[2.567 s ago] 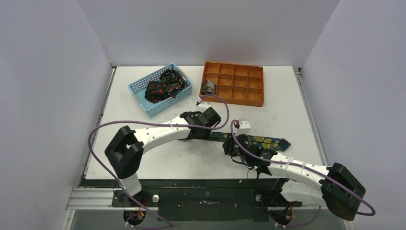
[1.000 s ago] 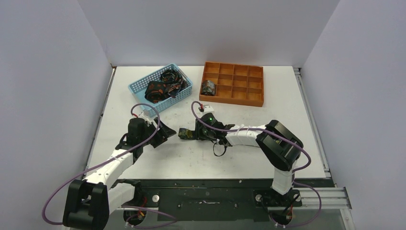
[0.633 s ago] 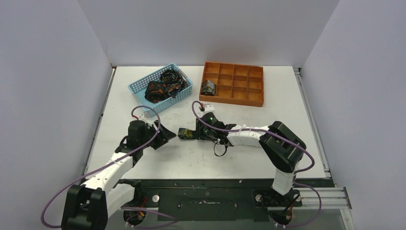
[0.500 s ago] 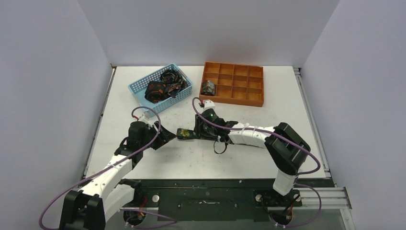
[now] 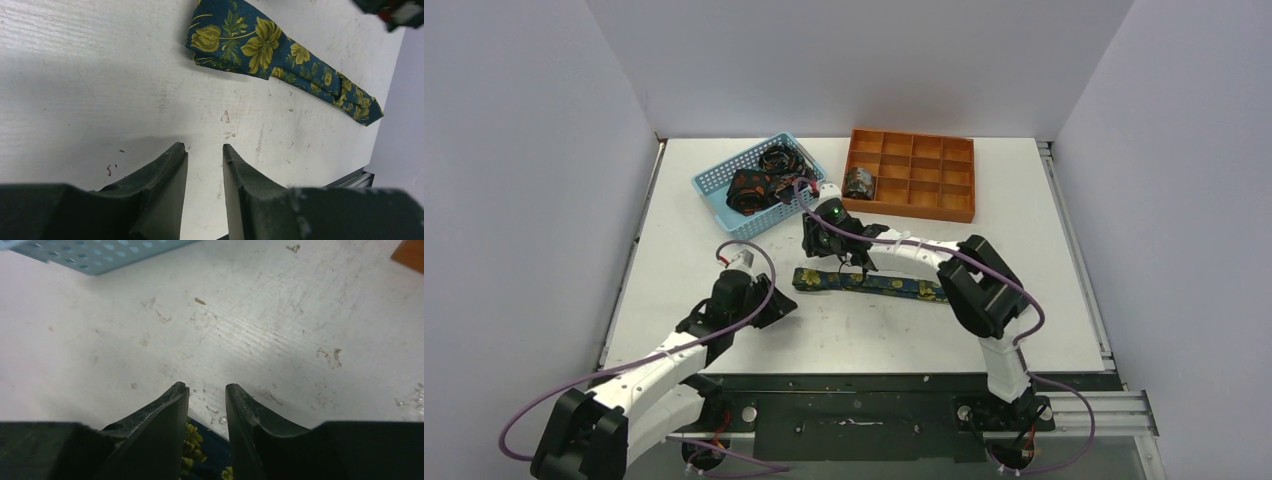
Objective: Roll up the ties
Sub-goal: Roll the tie at the center of the board.
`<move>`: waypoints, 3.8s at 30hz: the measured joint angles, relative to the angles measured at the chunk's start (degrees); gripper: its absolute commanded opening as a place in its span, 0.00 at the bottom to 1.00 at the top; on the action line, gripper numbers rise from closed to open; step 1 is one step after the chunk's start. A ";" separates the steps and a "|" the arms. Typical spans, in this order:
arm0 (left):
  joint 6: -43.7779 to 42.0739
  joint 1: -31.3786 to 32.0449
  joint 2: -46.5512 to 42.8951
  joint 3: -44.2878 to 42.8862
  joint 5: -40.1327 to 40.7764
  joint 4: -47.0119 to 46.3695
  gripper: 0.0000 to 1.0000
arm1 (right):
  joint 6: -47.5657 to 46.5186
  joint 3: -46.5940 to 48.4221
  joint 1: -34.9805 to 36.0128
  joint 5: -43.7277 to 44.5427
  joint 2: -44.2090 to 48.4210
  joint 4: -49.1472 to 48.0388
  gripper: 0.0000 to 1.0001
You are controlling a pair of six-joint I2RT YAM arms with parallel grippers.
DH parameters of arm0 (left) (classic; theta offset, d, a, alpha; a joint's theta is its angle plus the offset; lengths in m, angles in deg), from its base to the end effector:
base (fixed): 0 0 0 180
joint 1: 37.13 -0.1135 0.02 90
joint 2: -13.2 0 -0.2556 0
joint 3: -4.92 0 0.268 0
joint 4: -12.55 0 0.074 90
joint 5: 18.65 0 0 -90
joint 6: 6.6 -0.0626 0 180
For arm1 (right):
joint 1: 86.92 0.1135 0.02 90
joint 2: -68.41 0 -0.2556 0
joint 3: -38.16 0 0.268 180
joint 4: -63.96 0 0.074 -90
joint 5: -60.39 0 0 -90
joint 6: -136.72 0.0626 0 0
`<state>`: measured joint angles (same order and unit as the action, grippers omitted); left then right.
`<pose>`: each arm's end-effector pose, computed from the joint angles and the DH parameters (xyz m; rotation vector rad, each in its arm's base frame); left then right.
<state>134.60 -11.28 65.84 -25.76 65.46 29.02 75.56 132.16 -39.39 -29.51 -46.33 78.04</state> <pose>0.1954 -0.1018 0.1317 -0.4633 2.3291 -0.8099 0.3308 0.3612 0.1727 -0.3692 2.2497 0.7349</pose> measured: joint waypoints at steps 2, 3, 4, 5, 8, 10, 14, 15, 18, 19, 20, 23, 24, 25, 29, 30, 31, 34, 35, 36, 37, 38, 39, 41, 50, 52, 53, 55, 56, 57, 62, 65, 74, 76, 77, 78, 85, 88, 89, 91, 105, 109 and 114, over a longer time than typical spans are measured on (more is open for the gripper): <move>0.57 0.07 1.11 0.59 0.15 -1.38 0.22 | -0.39 1.09 -0.22 -1.01 -3.39 0.74 0.34; 0.74 0.09 1.64 0.70 0.15 -2.14 0.20 | -0.72 1.64 -0.31 -1.51 -5.03 1.09 0.34; 0.87 0.11 2.54 0.76 0.13 -3.48 0.18 | -1.07 2.14 -0.33 -2.01 -6.45 1.60 0.33; 1.01 0.13 3.48 0.76 0.11 -4.76 0.16 | -1.40 2.67 -0.35 -2.43 -7.78 2.10 0.33; 1.44 0.46 6.95 0.76 -0.02 -8.94 0.12 | -2.67 4.70 -0.37 -3.61 -9.40 2.75 0.32; 2.01 0.87 9.92 0.76 -0.17 -11.82 0.10 | -3.65 5.66 -0.52 -4.04 -9.66 2.86 0.31; 2.40 2.93 14.69 0.76 0.28 -15.58 0.07 | -4.92 5.51 -0.72 -4.48 -9.66 3.34 0.30; 2.38 3.63 15.56 0.72 0.70 -16.17 0.06 | -5.25 5.29 -0.74 -4.66 -9.66 3.37 0.30; 2.36 5.31 17.81 -0.07 2.36 -16.76 0.03 | -5.90 4.26 -0.74 -5.07 -9.64 2.67 0.30; 2.36 5.57 18.34 -0.39 2.91 -16.90 0.02 | -6.01 4.13 -0.83 -5.18 -9.60 2.38 0.30; 2.36 5.84 18.86 -0.90 3.65 -16.96 0.01 | -6.16 3.82 -0.87 -5.40 -9.57 1.88 0.30; 2.34 6.19 20.50 -2.62 5.66 -17.38 0.00 | -6.38 2.67 -1.01 -5.95 -9.22 0.35 0.30; 2.32 6.25 21.07 -3.08 6.10 -17.53 0.00 | -6.43 2.12 -1.01 -6.10 -9.01 -0.28 0.30; 2.29 6.27 21.81 -3.65 6.58 -17.75 0.00 | -6.51 1.60 -1.01 -6.23 -8.76 -0.70 0.30; 2.19 6.32 25.24 -5.42 7.63 -18.88 0.00 | -6.80 0.46 -1.01 -6.80 -8.22 -1.62 0.30; 2.19 6.34 26.12 -5.79 7.67 -19.10 0.00 | -6.82 0.44 -1.01 -6.97 -8.20 -1.68 0.30; 2.16 6.34 27.02 -6.12 7.69 -19.41 0.00 | -6.82 0.37 -1.03 -7.08 -8.20 -1.75 0.30; 2.16 6.43 29.18 -7.06 7.82 -20.02 0.00 | -6.82 0.09 -1.07 -7.63 -8.13 -2.16 0.30; 2.16 6.43 29.73 -7.37 7.87 -20.15 0.00 | -6.82 0.00 -1.09 -7.74 -8.11 -2.27 0.30; 2.16 6.43 30.21 -7.65 7.89 -20.28 0.00 | -6.82 -0.17 -1.11 -7.87 -8.04 -2.45 0.30; 2.16 6.43 30.64 -7.93 8.00 -20.50 0.00 | -6.84 -0.28 -1.11 -7.96 -8.00 -2.58 0.30; 2.14 6.43 30.99 -8.24 8.04 -20.55 0.00 | -6.84 -0.37 -1.11 -8.02 -7.98 -2.67 0.30; 2.12 6.43 31.32 -8.50 8.11 -20.61 0.00 | -6.84 -0.48 -1.14 -8.09 -7.89 -2.78 0.30; 2.10 6.45 31.85 -8.90 8.26 -20.83 0.00 | -6.82 -0.79 -1.22 -8.28 -7.74 -3.06 0.30; 1.03 7.48 31.52 -9.22 8.70 -20.76 0.00 | -5.55 -1.68 -1.99 -8.31 -6.86 -2.75 0.37; 0.72 8.17 30.23 -8.92 8.66 -20.57 0.02 | -4.83 -1.68 -2.29 -7.45 -6.56 -1.86 0.39; 0.66 8.72 28.81 -8.33 8.68 -20.48 0.03 | -4.24 -1.64 -2.64 -6.82 -6.38 -1.27 0.40; 0.68 9.77 25.44 -6.88 8.70 -19.91 0.04 | -3.52 -1.01 -3.56 -5.77 -6.23 0.22 0.41; 0.68 10.51 23.17 -6.03 8.81 -19.04 0.05 | -3.19 -0.42 -4.13 -5.29 -6.23 1.14 0.41; 0.68 11.19 21.11 -5.51 8.90 -17.94 0.05 | -2.82 0.37 -4.90 -4.72 -6.23 2.21 0.41; 0.46 13.18 8.15 -4.81 10.78 -7.67 0.24 | -1.73 0.42 -8.26 -2.64 -2.86 3.63 0.42; -0.81 11.87 -0.72 -6.29 14.21 1.99 0.67 | -0.92 -4.70 -9.64 -2.10 4.72 2.27 0.40; -2.78 -11.21 -5.64 -11.74 9.16 6.47 0.96 | 1.36 -17.00 -1.36 -3.85 19.23 -4.81 0.35; -2.62 -16.09 -3.28 -11.65 5.09 4.81 0.96 | 2.14 -19.76 0.85 -4.46 18.93 -5.16 0.34; -2.75 -17.38 -1.92 -11.65 3.80 4.26 0.96 | 2.45 -20.83 1.49 -4.61 18.56 -5.16 0.34; -2.95 -18.51 -0.11 -11.67 2.45 3.76 0.96 | 2.86 -21.59 1.77 -4.66 17.99 -5.16 0.34; -6.12 -19.67 10.78 -14.36 -1.64 6.47 0.97 | 3.87 -23.74 1.25 -3.93 15.45 -6.32 0.32; -7.39 -19.54 11.85 -15.26 -2.78 6.49 0.98 | 4.22 -24.11 1.05 -3.67 15.32 -7.50 0.32; -7.76 -19.34 11.82 -15.28 -3.19 6.47 0.98 | 4.35 -24.20 0.81 -3.52 15.15 -8.13 0.32; -8.50 -18.51 11.82 -15.28 -3.96 6.32 1.00 | 4.61 -24.20 0.55 -3.45 14.36 -9.18 0.31; -13.07 -15.32 20.79 -21.20 -9.99 5.68 0.89 | 5.35 -27.08 -1.68 -3.43 10.88 -11.34 0.30; -14.05 -14.69 26.03 -21.64 -14.60 2.69 0.84 | 5.51 -27.85 -2.47 -3.48 10.88 -12.07 0.30; -14.67 -13.86 30.82 -21.99 -18.14 1.99 0.84 | 6.45 -29.99 -3.32 -3.85 11.02 -14.86 0.33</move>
<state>119.93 -25.14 96.66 -47.74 47.32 31.01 82.01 102.17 -42.71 -33.35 -35.31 63.18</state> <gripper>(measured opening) 0.837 0.306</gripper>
